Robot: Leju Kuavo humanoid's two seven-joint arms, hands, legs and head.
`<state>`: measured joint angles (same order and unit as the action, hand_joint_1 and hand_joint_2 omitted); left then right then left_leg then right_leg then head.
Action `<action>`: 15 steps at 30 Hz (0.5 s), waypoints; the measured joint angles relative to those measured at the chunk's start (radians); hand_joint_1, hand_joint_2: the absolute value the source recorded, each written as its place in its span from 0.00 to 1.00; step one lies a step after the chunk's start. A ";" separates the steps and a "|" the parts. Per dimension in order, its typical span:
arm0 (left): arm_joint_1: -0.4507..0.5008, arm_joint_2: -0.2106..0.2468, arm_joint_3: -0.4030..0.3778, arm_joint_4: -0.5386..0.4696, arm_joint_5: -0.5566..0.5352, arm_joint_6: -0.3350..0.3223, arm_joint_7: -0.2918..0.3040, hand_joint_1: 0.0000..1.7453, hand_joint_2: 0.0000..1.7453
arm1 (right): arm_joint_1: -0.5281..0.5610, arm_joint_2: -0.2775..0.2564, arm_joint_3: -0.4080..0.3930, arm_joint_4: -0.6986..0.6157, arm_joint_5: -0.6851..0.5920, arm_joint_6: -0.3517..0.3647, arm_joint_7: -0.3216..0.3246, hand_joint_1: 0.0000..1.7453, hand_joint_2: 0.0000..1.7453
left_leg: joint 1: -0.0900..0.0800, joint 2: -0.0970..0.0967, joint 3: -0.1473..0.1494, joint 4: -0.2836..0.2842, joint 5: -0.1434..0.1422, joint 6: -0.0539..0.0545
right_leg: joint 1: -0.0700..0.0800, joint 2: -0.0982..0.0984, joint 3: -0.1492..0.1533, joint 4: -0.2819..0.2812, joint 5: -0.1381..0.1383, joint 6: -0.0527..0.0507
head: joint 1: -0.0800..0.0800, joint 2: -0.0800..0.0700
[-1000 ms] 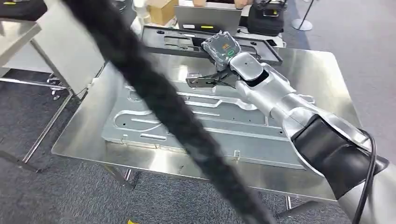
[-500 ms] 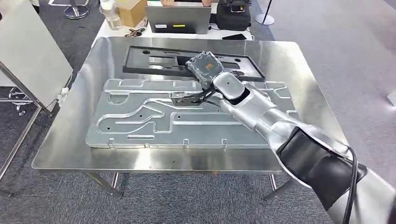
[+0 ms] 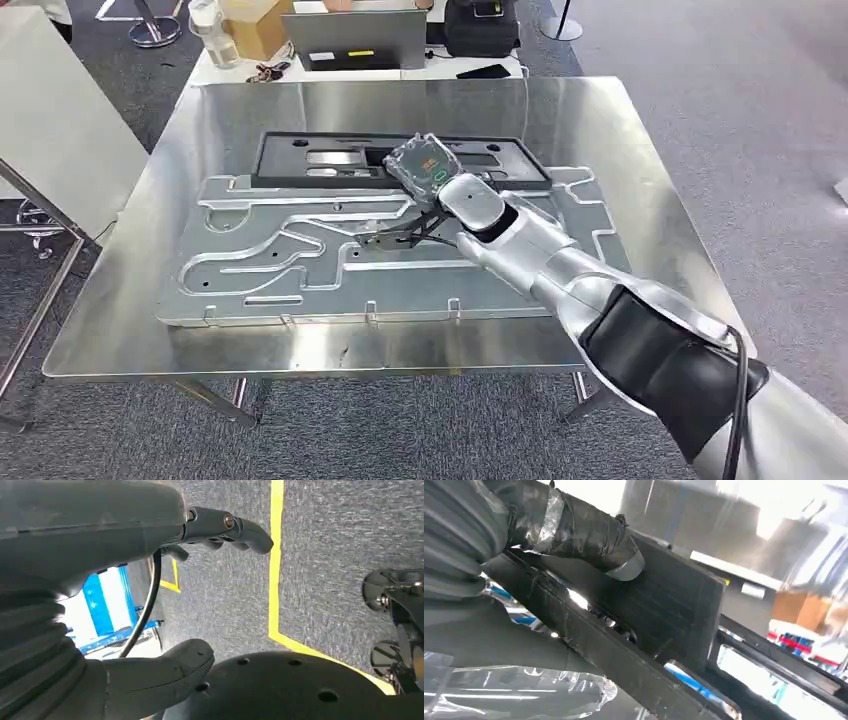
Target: Take the parts from the cabinet and place them on the table.
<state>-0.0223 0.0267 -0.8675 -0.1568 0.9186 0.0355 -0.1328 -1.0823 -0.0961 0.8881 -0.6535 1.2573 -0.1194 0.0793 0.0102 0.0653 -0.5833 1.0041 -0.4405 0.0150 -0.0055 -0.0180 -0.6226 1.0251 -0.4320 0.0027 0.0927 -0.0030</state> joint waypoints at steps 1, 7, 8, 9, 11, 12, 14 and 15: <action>0.000 0.000 0.000 0.000 0.000 0.000 0.000 0.00 1.00 | 0.004 0.003 0.002 0.002 0.001 0.010 -0.002 1.00 1.00 | 0.000 0.000 0.000 0.000 0.000 -0.002 | 0.000 0.000 -0.001 0.000 0.000 0.000 | 0.000 0.000; -0.001 0.000 -0.008 0.000 -0.003 0.002 0.000 0.00 1.00 | 0.018 0.028 0.021 0.033 -0.008 0.035 -0.037 1.00 1.00 | 0.000 0.000 -0.002 0.000 0.001 -0.008 | 0.000 -0.001 -0.001 0.001 0.002 -0.002 | 0.000 0.000; -0.001 0.000 -0.010 0.000 -0.004 0.003 -0.002 0.00 1.00 | 0.020 0.032 0.026 0.040 -0.010 0.039 -0.044 1.00 1.00 | 0.000 -0.001 -0.002 0.000 0.001 -0.008 | 0.000 -0.001 -0.001 0.001 0.002 -0.002 | 0.000 0.000; -0.001 0.000 -0.014 0.000 -0.005 0.003 -0.002 0.00 1.00 | 0.023 0.040 0.030 0.048 -0.013 0.043 -0.052 1.00 1.00 | 0.000 -0.001 -0.002 0.000 0.001 -0.008 | 0.000 -0.001 -0.001 0.001 0.002 -0.002 | 0.000 0.000; -0.001 0.000 -0.018 0.000 -0.005 0.002 -0.008 0.00 1.00 | 0.032 0.053 0.039 0.066 -0.015 0.048 -0.059 1.00 1.00 | -0.001 -0.001 -0.002 0.001 0.001 -0.008 | 0.000 -0.001 -0.001 0.001 0.002 -0.002 | 0.000 0.000; -0.001 0.000 -0.019 0.000 -0.004 0.002 -0.010 0.00 1.00 | 0.035 0.059 0.044 0.073 -0.016 0.055 -0.064 1.00 1.00 | -0.001 -0.001 -0.002 0.001 0.001 -0.008 | 0.000 -0.001 -0.001 0.001 0.003 -0.002 | 0.000 0.000; -0.001 0.000 -0.019 0.000 -0.003 0.002 -0.012 0.00 1.00 | 0.044 0.070 0.054 0.089 -0.019 0.063 -0.066 1.00 1.00 | -0.002 -0.001 -0.003 0.002 0.001 -0.008 | 0.000 -0.001 -0.001 0.001 0.003 -0.002 | 0.000 0.000; -0.001 0.000 -0.020 0.000 -0.002 0.002 -0.013 0.00 1.00 | 0.049 0.074 0.057 0.094 -0.019 0.063 -0.066 1.00 1.00 | -0.002 -0.001 -0.003 0.002 0.001 -0.008 | 0.000 -0.002 -0.001 0.001 0.003 -0.002 | 0.000 0.000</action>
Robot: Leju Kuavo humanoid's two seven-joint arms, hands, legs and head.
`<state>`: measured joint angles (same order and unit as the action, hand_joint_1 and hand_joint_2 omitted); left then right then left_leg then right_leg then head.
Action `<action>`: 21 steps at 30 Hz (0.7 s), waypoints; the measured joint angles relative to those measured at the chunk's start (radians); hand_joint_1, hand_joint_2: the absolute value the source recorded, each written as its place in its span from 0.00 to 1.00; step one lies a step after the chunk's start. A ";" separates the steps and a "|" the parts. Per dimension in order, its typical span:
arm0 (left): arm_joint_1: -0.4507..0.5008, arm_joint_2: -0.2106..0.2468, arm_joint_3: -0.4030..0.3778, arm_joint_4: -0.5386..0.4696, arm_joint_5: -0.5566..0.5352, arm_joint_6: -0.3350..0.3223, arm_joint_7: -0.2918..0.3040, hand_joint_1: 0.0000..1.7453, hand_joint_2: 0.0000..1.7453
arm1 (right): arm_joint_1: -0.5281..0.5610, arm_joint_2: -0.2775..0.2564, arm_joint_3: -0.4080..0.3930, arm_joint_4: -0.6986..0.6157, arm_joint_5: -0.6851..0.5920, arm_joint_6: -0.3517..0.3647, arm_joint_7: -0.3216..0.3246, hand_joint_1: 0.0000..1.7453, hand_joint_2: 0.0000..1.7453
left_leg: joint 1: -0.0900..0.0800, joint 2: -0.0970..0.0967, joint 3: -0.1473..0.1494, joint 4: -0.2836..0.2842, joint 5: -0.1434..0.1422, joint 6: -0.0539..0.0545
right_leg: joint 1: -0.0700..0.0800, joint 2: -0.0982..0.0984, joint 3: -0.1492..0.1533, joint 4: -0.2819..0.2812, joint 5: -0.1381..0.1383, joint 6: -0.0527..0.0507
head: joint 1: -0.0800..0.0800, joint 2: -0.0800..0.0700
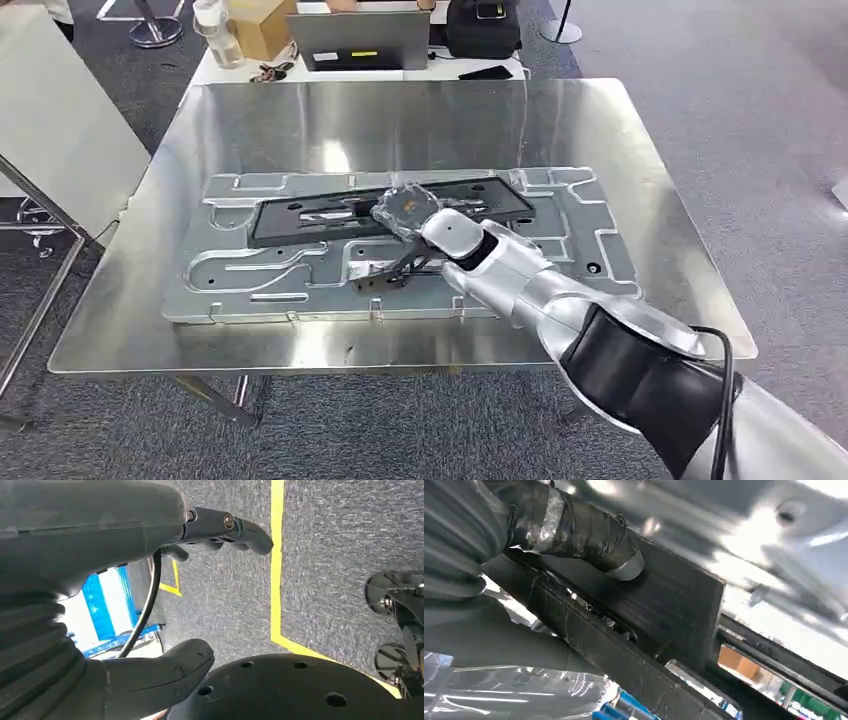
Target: Take the parts from the cabinet and place them on the table.
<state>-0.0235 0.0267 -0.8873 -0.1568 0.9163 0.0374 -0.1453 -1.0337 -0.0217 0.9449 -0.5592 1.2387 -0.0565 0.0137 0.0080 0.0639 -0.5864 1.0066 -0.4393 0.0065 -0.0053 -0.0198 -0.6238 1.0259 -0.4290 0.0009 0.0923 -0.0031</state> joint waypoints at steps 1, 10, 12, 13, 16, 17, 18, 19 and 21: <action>0.000 0.000 0.000 0.000 0.001 0.000 -0.001 0.00 1.00 | 0.002 0.002 0.002 0.005 0.000 0.000 0.000 1.00 1.00 | 0.000 0.000 0.000 0.000 0.000 0.000 | 0.000 0.000 0.000 0.000 0.000 0.000 | 0.000 0.000; 0.000 0.000 -0.002 0.000 0.005 -0.009 -0.005 0.00 1.00 | 0.005 0.016 0.016 0.060 -0.032 0.035 -0.003 0.00 0.00 | -0.001 0.000 -0.002 0.003 0.000 0.000 | 0.000 0.000 0.000 0.000 0.001 0.001 | 0.000 0.000; 0.000 0.000 -0.003 0.000 0.006 -0.015 -0.003 0.00 1.00 | 0.005 0.016 0.016 0.077 -0.039 0.036 -0.003 0.00 0.00 | -0.001 0.000 -0.002 0.003 0.000 0.000 | 0.000 0.000 0.000 0.000 0.001 0.001 | 0.000 0.000; 0.000 0.000 -0.002 0.000 0.009 -0.019 -0.003 0.00 1.00 | 0.005 0.016 0.016 0.084 -0.040 0.035 -0.005 0.00 0.00 | -0.001 0.000 -0.002 0.004 0.000 0.000 | 0.000 0.000 0.000 0.000 0.001 0.001 | 0.000 0.000; -0.001 0.000 -0.002 0.000 0.021 -0.024 -0.004 0.00 1.00 | 0.002 0.016 0.016 0.094 -0.056 0.034 -0.010 0.00 0.00 | -0.001 0.000 -0.001 0.004 0.000 0.000 | 0.000 0.000 0.001 0.000 0.001 0.001 | 0.000 0.000; -0.001 0.000 -0.001 0.000 0.026 -0.024 -0.004 0.00 0.00 | -0.001 0.016 0.016 0.095 -0.059 0.035 -0.014 0.00 0.00 | -0.001 0.000 -0.001 0.004 0.000 0.000 | 0.000 0.000 0.001 0.000 0.001 0.001 | 0.000 0.000; -0.001 0.000 -0.001 0.000 0.027 -0.024 -0.004 0.00 0.00 | -0.003 0.016 0.016 0.096 -0.063 0.035 -0.018 0.00 0.00 | -0.001 0.000 -0.001 0.004 0.000 0.000 | 0.000 0.000 0.001 0.000 0.001 0.001 | 0.000 0.000; -0.001 0.000 0.000 0.000 0.029 -0.024 -0.004 0.00 0.00 | -0.002 0.016 0.016 0.098 -0.068 0.033 -0.021 0.00 0.00 | -0.001 0.000 -0.001 0.004 0.000 0.000 | 0.000 0.000 0.001 0.000 0.001 0.001 | 0.000 0.000; 0.000 0.000 0.000 0.000 0.032 -0.024 -0.004 0.00 0.00 | -0.002 0.016 0.016 0.098 -0.074 0.016 -0.023 0.00 0.00 | -0.001 0.000 -0.001 0.004 0.000 0.000 | -0.001 0.000 0.001 0.000 0.002 0.002 | 0.000 0.000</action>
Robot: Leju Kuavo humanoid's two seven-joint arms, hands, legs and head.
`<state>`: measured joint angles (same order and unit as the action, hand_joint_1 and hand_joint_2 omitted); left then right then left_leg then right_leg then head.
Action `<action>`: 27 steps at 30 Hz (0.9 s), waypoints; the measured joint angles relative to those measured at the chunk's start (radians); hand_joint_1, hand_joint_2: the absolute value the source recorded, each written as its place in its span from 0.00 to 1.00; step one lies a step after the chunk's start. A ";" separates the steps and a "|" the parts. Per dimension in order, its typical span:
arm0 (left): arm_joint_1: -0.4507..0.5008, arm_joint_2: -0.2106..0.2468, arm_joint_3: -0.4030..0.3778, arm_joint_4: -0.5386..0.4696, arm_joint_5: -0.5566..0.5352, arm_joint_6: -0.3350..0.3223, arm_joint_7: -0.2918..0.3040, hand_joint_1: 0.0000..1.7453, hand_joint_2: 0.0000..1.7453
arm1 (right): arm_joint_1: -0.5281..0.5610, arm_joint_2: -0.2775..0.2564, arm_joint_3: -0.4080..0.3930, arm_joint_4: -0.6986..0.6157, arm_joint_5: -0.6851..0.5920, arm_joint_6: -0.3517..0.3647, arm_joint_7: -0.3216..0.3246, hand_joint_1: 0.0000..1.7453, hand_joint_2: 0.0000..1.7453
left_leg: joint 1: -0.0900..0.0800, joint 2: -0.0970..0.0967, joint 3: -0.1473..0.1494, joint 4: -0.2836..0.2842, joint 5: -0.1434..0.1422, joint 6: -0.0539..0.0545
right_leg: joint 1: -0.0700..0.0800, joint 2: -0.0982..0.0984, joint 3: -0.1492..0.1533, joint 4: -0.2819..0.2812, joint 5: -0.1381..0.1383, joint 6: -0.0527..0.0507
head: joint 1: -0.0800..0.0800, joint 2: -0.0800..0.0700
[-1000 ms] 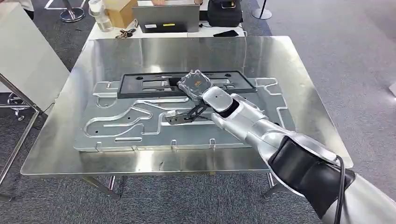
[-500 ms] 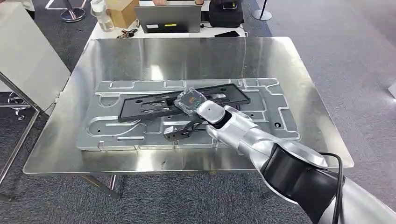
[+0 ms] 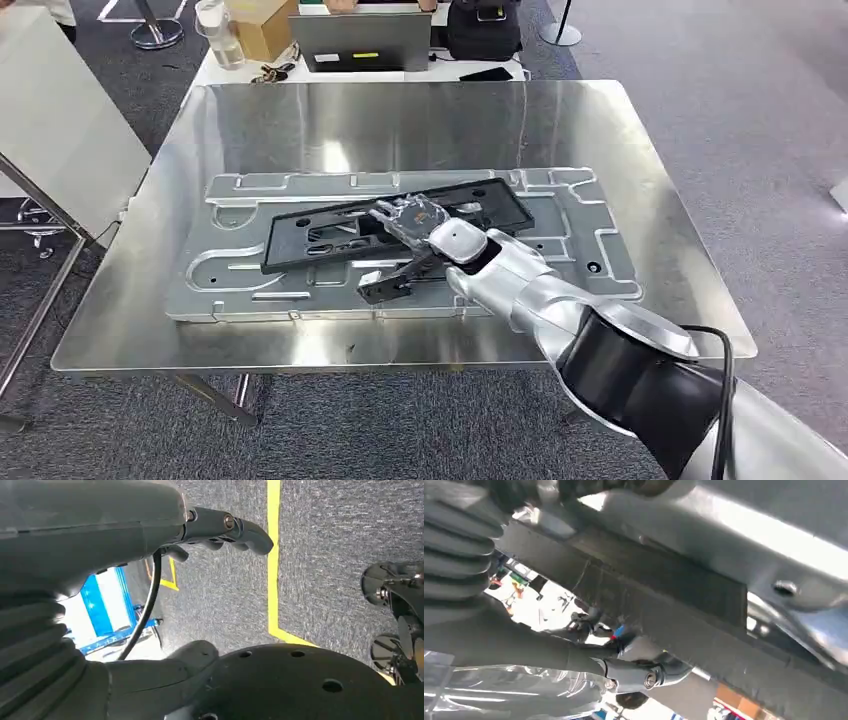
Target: Take the parts from the cabinet and place them on the table.
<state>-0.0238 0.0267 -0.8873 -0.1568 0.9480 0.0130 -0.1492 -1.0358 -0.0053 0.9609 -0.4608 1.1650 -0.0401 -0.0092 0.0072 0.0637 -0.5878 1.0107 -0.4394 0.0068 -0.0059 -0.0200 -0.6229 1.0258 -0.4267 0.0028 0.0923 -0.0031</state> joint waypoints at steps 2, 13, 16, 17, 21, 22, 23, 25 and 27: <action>0.000 0.000 0.000 0.000 0.002 0.000 0.000 0.00 0.00 | -0.003 0.000 0.000 -0.003 -0.009 -0.024 0.000 0.00 0.00 | 0.000 0.000 0.000 0.000 0.000 0.000 | 0.000 0.000 0.000 0.000 0.000 0.000 | 0.000 0.000; 0.001 0.000 0.000 0.000 0.005 0.004 -0.003 0.00 0.00 | -0.043 -0.009 -0.032 -0.181 -0.150 -0.079 -0.082 0.00 0.00 | 0.000 0.000 0.000 0.001 0.000 0.000 | 0.000 0.001 0.000 0.000 0.001 0.000 | 0.000 0.000; 0.001 0.000 0.000 0.000 -0.001 0.007 -0.003 0.00 0.00 | -0.058 -0.013 -0.046 -0.282 -0.182 -0.079 -0.087 0.00 0.00 | 0.000 0.000 0.000 0.001 0.000 0.000 | 0.000 0.001 0.000 0.000 0.001 0.000 | 0.000 0.000; 0.001 0.000 0.000 0.000 -0.002 0.007 -0.003 0.00 0.00 | -0.061 -0.013 -0.048 -0.308 -0.187 -0.079 -0.084 0.00 0.00 | 0.000 0.000 0.000 0.001 0.000 0.000 | 0.000 0.001 0.000 0.000 0.001 0.000 | 0.000 0.000; 0.001 0.000 -0.002 0.000 -0.005 0.009 -0.004 0.00 0.00 | -0.065 -0.020 -0.052 -0.385 -0.200 -0.085 -0.085 0.00 0.00 | 0.000 0.000 0.000 0.001 0.000 0.000 | 0.000 0.000 0.000 0.000 0.001 0.000 | 0.000 0.000; 0.002 0.000 -0.002 0.000 -0.005 0.009 -0.004 0.00 0.00 | -0.065 -0.022 -0.053 -0.396 -0.206 -0.093 -0.085 0.00 0.00 | 0.000 0.000 0.000 0.001 0.000 0.000 | 0.000 0.000 0.000 0.000 0.001 0.000 | 0.000 0.000; 0.002 0.000 -0.002 0.000 -0.005 0.009 -0.004 0.00 0.00 | -0.065 -0.024 -0.055 -0.406 -0.209 -0.102 -0.085 0.00 0.00 | 0.000 0.000 0.000 0.001 0.000 0.000 | 0.000 0.000 0.000 0.000 0.001 0.001 | 0.000 0.000; 0.002 0.000 -0.002 0.000 -0.005 0.009 -0.004 0.00 0.00 | -0.067 -0.028 -0.061 -0.420 -0.212 -0.109 -0.085 0.00 0.00 | 0.000 0.000 0.000 0.002 0.000 0.000 | 0.000 0.001 0.000 0.000 0.001 0.001 | 0.000 0.000; 0.002 0.000 -0.003 0.000 -0.005 0.009 -0.005 0.00 0.00 | -0.072 -0.029 -0.062 -0.423 -0.214 -0.114 -0.085 0.00 0.00 | 0.000 0.000 0.000 0.002 0.000 0.000 | 0.000 0.001 0.000 0.000 0.002 0.001 | 0.000 0.000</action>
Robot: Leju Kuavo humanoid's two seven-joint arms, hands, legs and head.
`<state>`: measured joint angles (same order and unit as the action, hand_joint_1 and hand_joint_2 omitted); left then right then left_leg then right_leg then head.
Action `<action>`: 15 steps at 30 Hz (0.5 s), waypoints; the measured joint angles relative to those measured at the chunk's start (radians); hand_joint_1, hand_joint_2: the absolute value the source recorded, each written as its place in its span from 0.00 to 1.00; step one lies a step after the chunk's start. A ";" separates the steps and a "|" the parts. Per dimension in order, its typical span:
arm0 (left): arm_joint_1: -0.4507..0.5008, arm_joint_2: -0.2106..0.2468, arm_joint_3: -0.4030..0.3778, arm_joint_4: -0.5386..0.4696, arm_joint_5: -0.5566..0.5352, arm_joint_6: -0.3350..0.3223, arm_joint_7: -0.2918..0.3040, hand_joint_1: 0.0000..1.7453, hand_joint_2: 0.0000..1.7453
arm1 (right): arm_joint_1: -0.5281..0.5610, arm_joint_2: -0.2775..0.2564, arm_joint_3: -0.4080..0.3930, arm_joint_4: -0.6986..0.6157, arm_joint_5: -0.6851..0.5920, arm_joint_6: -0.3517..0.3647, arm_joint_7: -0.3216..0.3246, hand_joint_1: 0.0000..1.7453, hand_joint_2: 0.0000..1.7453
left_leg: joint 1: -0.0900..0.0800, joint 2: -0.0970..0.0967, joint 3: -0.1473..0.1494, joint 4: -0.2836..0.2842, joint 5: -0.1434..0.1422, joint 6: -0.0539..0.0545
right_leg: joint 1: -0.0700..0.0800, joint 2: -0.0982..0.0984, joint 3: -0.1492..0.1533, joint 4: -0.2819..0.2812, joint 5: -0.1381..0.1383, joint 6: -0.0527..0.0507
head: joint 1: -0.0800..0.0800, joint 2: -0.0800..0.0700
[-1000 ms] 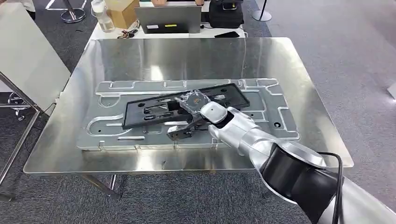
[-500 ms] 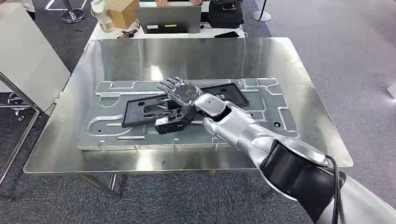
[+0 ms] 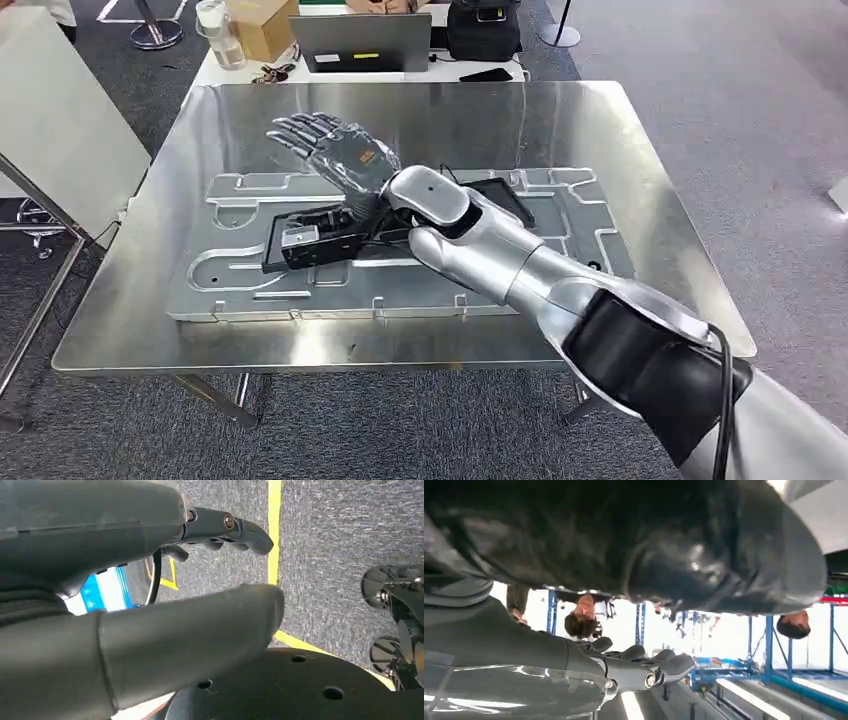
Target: Take the parts from the cabinet and place them on the table.
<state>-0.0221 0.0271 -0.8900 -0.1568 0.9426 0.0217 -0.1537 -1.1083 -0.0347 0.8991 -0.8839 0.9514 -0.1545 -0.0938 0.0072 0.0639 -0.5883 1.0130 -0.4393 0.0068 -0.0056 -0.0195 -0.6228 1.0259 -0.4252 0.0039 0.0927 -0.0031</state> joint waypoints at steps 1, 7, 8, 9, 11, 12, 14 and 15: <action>0.000 0.000 0.000 0.000 0.000 0.000 -0.002 0.00 0.00 | -0.002 0.000 -0.002 0.000 -0.001 -0.001 0.000 0.00 0.00 | 0.000 0.000 0.000 0.000 0.000 0.000 | 0.000 0.000 0.000 0.000 0.000 0.000 | 0.000 0.000; 0.000 0.001 -0.001 0.000 -0.003 -0.001 -0.004 0.00 0.00 | -0.006 -0.006 -0.011 0.007 -0.011 -0.014 -0.024 0.00 0.00 | 0.000 0.000 0.000 0.000 0.000 0.000 | 0.000 0.000 0.000 0.000 0.000 0.000 | 0.000 0.000; 0.000 0.002 -0.002 0.000 -0.003 -0.001 -0.004 0.00 0.00 | -0.006 -0.006 -0.011 0.010 -0.015 -0.015 -0.027 0.00 0.00 | 0.000 0.000 0.000 0.000 0.000 0.000 | 0.000 0.000 0.000 0.000 0.000 0.000 | 0.000 0.000; 0.000 0.002 -0.002 0.000 -0.003 -0.002 -0.004 0.00 0.00 | -0.006 -0.006 -0.012 0.013 -0.018 -0.017 -0.035 0.00 0.00 | 0.000 0.000 0.000 0.000 0.000 0.000 | 0.000 0.000 0.000 0.000 0.000 0.000 | 0.000 0.000; 0.000 0.003 -0.002 0.000 -0.003 -0.002 -0.004 0.00 0.00 | -0.006 -0.006 -0.013 0.018 -0.018 -0.019 -0.038 0.00 0.00 | 0.000 0.000 0.000 0.001 0.000 0.000 | 0.000 0.000 0.000 0.000 0.000 0.000 | 0.000 0.000; 0.000 0.003 -0.002 0.000 -0.003 -0.002 -0.004 0.00 0.00 | -0.006 -0.006 -0.013 0.020 -0.018 -0.019 -0.038 0.00 0.00 | 0.000 0.000 0.000 0.001 0.000 0.000 | 0.000 0.000 0.000 0.000 0.000 0.000 | 0.000 0.000; 0.000 0.003 -0.002 0.000 -0.003 -0.002 -0.003 0.00 0.00 | -0.007 -0.007 -0.013 0.025 -0.018 -0.021 -0.038 0.00 0.00 | 0.000 0.000 0.000 0.001 0.000 0.000 | 0.000 0.000 0.000 0.000 0.000 0.000 | 0.000 0.000; 0.000 0.003 -0.002 0.000 -0.003 -0.002 -0.003 0.00 0.00 | -0.007 -0.007 -0.013 0.027 -0.018 -0.025 -0.038 0.00 0.00 | 0.000 0.000 0.000 0.001 0.000 0.000 | 0.000 0.000 0.000 0.000 0.000 0.000 | 0.000 0.000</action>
<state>-0.0220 0.0305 -0.8919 -0.1568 0.9396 0.0195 -0.1572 -1.1149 -0.0416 0.8858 -0.8568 0.9335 -0.1796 -0.1316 0.0072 0.0639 -0.5884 1.0135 -0.4392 0.0069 -0.0056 -0.0195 -0.6226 1.0259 -0.4248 0.0043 0.0927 -0.0030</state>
